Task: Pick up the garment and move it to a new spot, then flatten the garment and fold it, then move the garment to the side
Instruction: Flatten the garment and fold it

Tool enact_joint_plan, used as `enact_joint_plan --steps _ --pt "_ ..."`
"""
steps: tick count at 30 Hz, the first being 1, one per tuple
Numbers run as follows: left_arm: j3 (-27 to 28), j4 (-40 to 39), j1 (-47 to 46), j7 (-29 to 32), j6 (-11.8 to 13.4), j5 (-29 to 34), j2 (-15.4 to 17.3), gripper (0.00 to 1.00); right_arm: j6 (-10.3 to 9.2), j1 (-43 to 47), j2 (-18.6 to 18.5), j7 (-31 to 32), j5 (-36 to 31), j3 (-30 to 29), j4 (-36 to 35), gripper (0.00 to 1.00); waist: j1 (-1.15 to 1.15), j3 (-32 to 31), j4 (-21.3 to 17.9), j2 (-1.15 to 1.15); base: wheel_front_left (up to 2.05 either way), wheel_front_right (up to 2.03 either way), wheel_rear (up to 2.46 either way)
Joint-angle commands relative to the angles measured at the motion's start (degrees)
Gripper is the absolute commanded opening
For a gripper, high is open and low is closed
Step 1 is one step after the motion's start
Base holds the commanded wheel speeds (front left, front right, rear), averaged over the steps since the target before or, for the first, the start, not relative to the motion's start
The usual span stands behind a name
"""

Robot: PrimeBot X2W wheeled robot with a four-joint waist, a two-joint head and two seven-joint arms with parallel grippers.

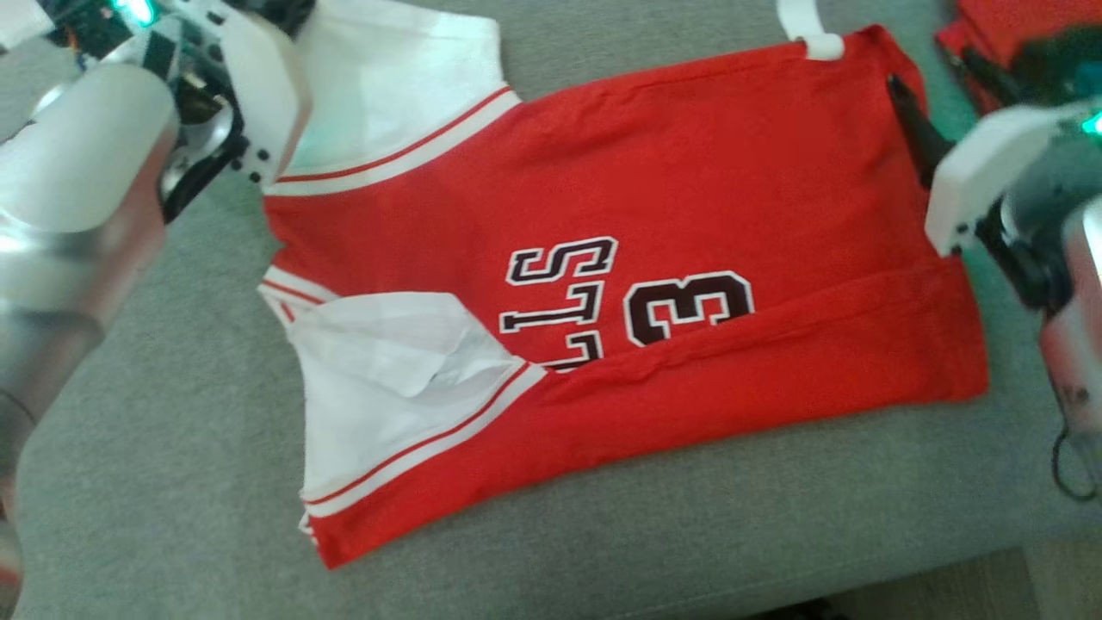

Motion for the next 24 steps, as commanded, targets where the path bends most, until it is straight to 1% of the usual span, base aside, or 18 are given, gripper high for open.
enact_joint_plan --steps 1,3,5,9,13,14,17,18,20,21,23,24 --pt "1.2 -1.4 -3.8 -0.8 0.1 -0.2 1.2 0.00 0.37 -2.2 -1.5 1.6 -2.0 1.7 0.9 1.00 0.00 -0.1 1.1 0.00 0.00 0.00 0.00" --pt "0.4 -2.3 -4.1 -1.0 0.1 -0.4 1.1 0.00 0.37 -5.2 -1.9 3.1 -4.6 3.5 4.3 1.00 0.00 -0.1 1.8 0.00 0.00 0.00 0.00" --pt "-0.2 -3.0 -4.5 -1.2 0.1 -0.5 1.0 0.00 0.37 -7.9 -1.7 3.3 -6.4 4.6 7.2 1.00 0.00 -0.1 2.3 0.00 0.00 0.00 0.00" --pt "-1.2 -3.8 -4.9 -1.6 0.1 -0.9 1.0 0.00 0.37 -11.7 -0.7 3.5 -8.6 6.3 12.5 1.00 0.00 0.0 2.9 0.00 0.00 0.00 0.00" --pt "-1.8 -4.2 -5.2 -1.8 0.1 -1.2 0.9 0.00 0.37 -14.6 0.2 3.4 -9.5 7.6 16.4 1.00 0.00 0.1 3.2 0.00 0.00 0.00 0.00" --pt "-2.0 -4.2 -5.3 -1.9 0.1 -1.2 0.8 0.00 0.37 -15.1 0.4 3.5 -9.6 8.0 17.2 0.98 0.00 0.2 3.3 0.00 0.00 0.00 0.00" --pt "-2.3 -4.1 -5.2 -2.2 0.1 -1.4 0.4 0.00 0.37 -16.5 0.7 3.2 -9.8 9.0 19.4 0.87 0.00 0.2 3.5 0.00 0.00 0.00 0.00" --pt "-2.3 -4.1 -5.2 -2.3 0.1 -1.5 0.3 0.00 0.37 -17.0 0.8 3.0 -9.8 9.2 20.0 0.77 0.00 0.2 3.6 0.00 0.00 0.00 0.00" --pt "-2.5 -4.0 -5.2 -2.4 0.1 -1.6 0.2 0.00 0.37 -17.7 1.0 2.5 -9.7 9.5 21.2 0.47 0.00 0.2 3.7 0.00 0.00 0.00 0.00" --pt "-2.6 -4.0 -5.2 -2.5 0.1 -1.6 0.1 0.00 0.37 -18.0 1.1 2.3 -9.6 9.6 21.8 0.38 0.00 0.3 3.8 0.00 0.00 0.00 0.00" --pt "-2.7 -4.0 -5.2 -2.5 0.1 -1.7 0.1 0.00 0.37 -18.4 1.2 2.2 -9.3 9.9 23.1 0.17 0.00 0.3 3.9 0.00 0.00 0.00 0.00" --pt "-2.7 -4.0 -5.2 -2.6 0.1 -1.7 0.1 0.00 0.37 -18.6 1.3 2.0 -9.1 10.0 23.6 0.00 0.00 0.3 4.0 0.00 0.00 0.00 0.00"
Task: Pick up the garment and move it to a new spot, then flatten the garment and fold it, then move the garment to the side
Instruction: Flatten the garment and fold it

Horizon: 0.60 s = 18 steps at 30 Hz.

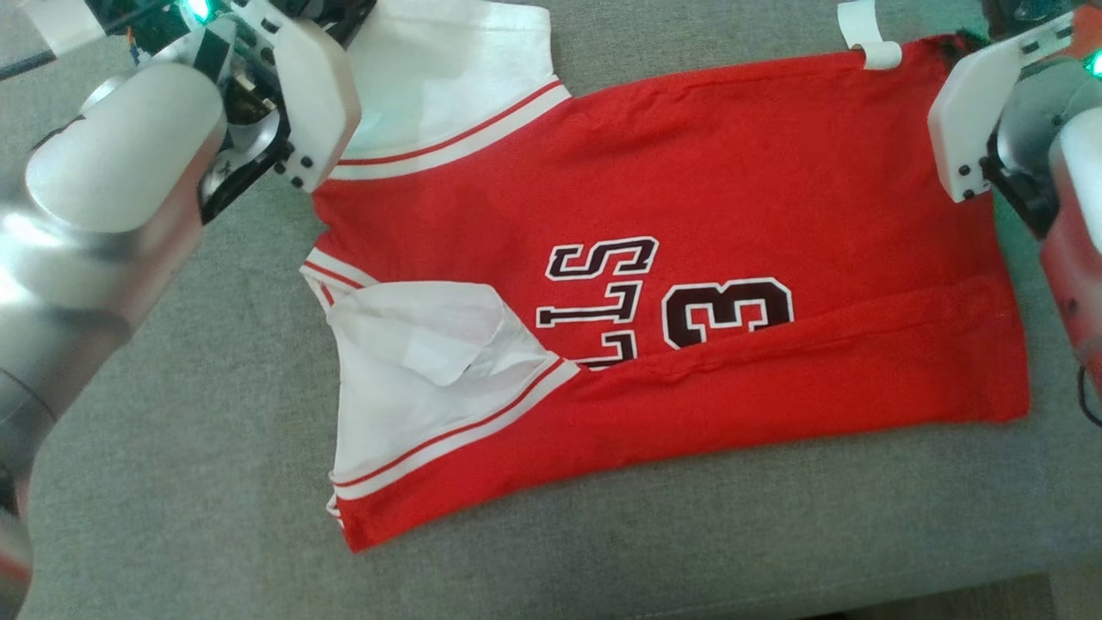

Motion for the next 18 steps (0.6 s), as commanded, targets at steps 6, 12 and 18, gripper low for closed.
enact_joint_plan --steps 6,12,18 --pt "1.3 -0.4 -3.4 -0.7 0.1 -0.6 1.6 0.00 0.37 -1.6 0.8 -1.2 2.2 0.2 1.4 0.00 0.00 -0.1 0.3 0.00 0.00 0.00 0.00" --pt "1.2 -0.2 -3.3 -4.0 0.1 0.4 2.5 0.00 0.37 -1.9 0.6 -4.2 6.2 -2.3 3.0 0.00 0.00 -0.4 0.5 0.00 0.00 0.00 0.00" --pt "1.2 -0.1 -3.4 -8.7 0.1 0.1 3.7 0.00 0.37 -2.0 -0.1 -7.6 11.1 -4.3 3.1 0.00 0.00 -1.1 0.6 0.00 0.00 0.00 0.00"
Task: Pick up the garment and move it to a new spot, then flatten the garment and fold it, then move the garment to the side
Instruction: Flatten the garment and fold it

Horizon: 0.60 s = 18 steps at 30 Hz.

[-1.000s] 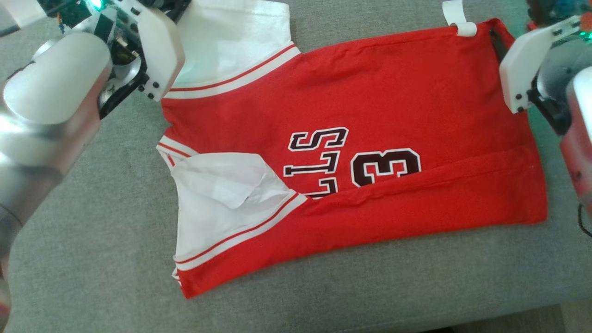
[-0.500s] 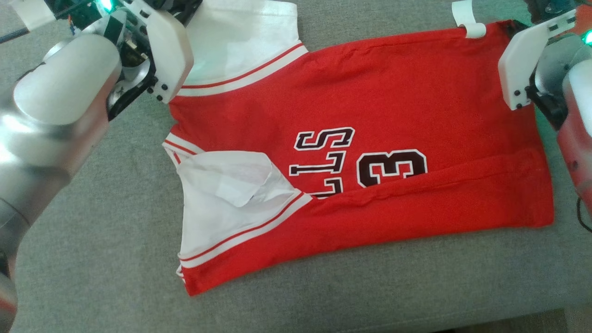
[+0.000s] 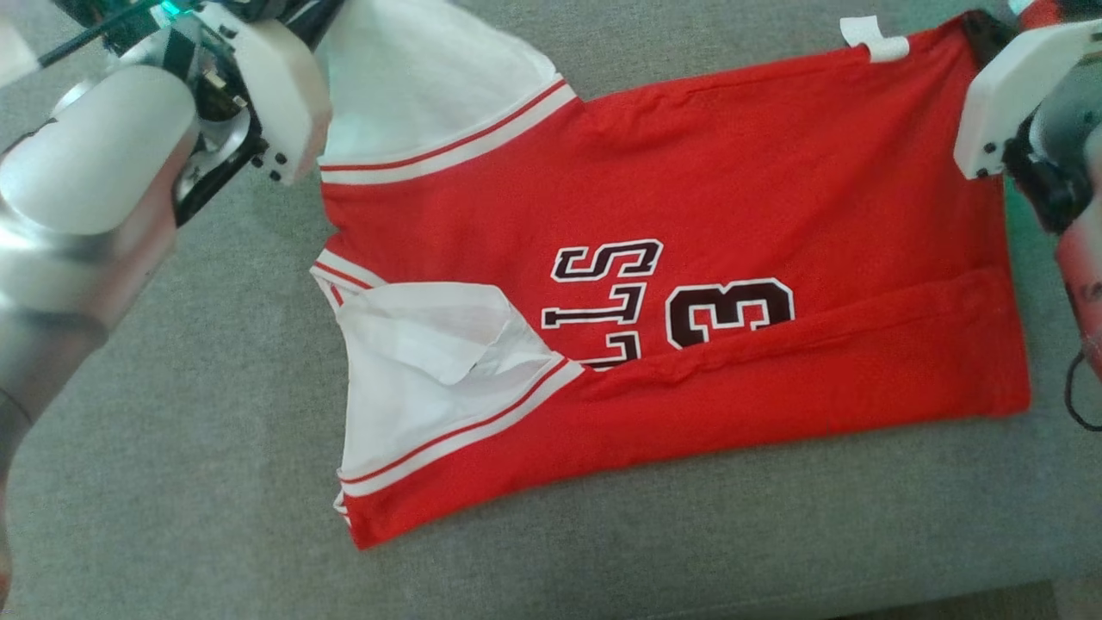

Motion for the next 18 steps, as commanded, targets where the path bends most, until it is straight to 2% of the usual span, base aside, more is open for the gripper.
enact_joint_plan --steps 1,8,12,18 --pt "1.7 -0.2 -3.6 -1.9 0.1 0.3 2.3 0.00 0.37 -1.2 -1.1 -1.5 1.5 -0.4 -1.8 0.00 0.00 -0.3 0.0 0.00 0.00 0.00 0.00" --pt "3.0 1.6 -4.8 -9.3 0.1 -0.3 2.2 0.00 0.37 -0.2 -2.3 -5.3 8.1 -1.9 -4.0 0.00 0.00 -2.3 0.5 0.00 0.00 0.00 0.00" --pt "4.5 1.3 -3.3 -11.4 0.1 -2.9 1.8 0.00 0.37 1.9 -3.6 -5.8 11.6 -1.9 -5.6 0.00 0.00 -3.9 1.3 0.00 0.00 0.00 0.00" --pt "5.5 -4.1 2.4 -14.4 0.1 -6.7 4.1 0.00 0.37 9.6 -7.3 -5.4 17.3 -2.3 -10.4 0.00 0.00 -6.9 3.4 0.00 0.00 0.00 0.00"
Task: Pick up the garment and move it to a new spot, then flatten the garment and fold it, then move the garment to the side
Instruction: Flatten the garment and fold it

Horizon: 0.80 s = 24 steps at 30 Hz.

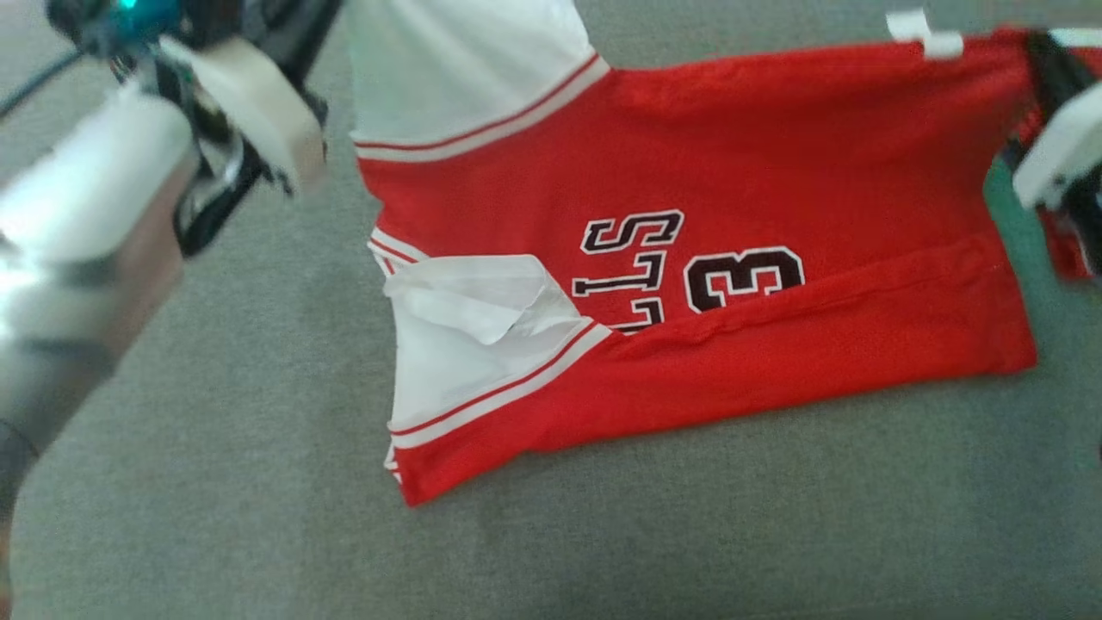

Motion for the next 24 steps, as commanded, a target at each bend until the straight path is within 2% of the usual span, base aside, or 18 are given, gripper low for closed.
enact_joint_plan --steps 1,6,9,10,11,12,18,24 --pt "2.8 -2.2 -0.3 -0.6 0.3 -1.0 3.5 0.00 0.37 2.3 -1.9 -0.2 0.9 -0.2 -3.0 0.00 0.00 -1.3 1.1 0.00 0.00 0.00 0.00" --pt "2.5 -10.1 6.5 -0.4 2.1 -3.7 6.4 0.00 0.37 9.9 -4.6 -0.5 2.3 -2.1 -6.8 0.00 0.00 -3.4 2.9 0.00 0.00 0.00 0.00" --pt "2.2 -15.2 11.2 -0.9 4.4 -4.9 8.3 0.00 0.37 14.6 -5.4 -0.9 2.6 -4.1 -9.2 0.00 0.00 -4.2 3.7 0.00 0.00 0.00 0.00" --pt "2.2 -15.2 11.2 -0.9 4.4 -4.9 8.3 0.00 0.37 14.6 -5.4 -0.9 2.6 -4.1 -9.2 0.00 0.00 -4.2 3.7 0.00 0.00 0.00 0.00" --pt "1.7 -18.1 14.0 -1.5 5.9 -4.5 9.8 0.00 0.37 17.7 -5.5 -1.2 2.4 -5.5 -10.7 0.00 0.00 -4.8 4.0 0.00 0.00 0.00 0.00" --pt "1.7 -18.1 14.0 -1.5 5.9 -4.5 9.8 0.00 0.37 17.7 -5.5 -1.2 2.4 -5.5 -10.7 0.00 0.00 -4.8 4.0 0.00 0.00 0.00 0.00" --pt "0.7 -25.9 21.8 -2.9 10.9 -3.5 12.9 0.00 0.37 25.9 -4.8 -0.8 1.0 -10.7 -15.8 0.00 0.00 -6.0 4.7 0.00 0.00 0.00 0.00" --pt "0.0 -30.9 27.9 -2.8 13.6 -3.7 13.6 0.00 0.37 32.5 -2.4 2.4 -2.2 -16.1 -20.4 0.00 0.00 -6.3 5.0 0.00 0.00 0.00 0.00"
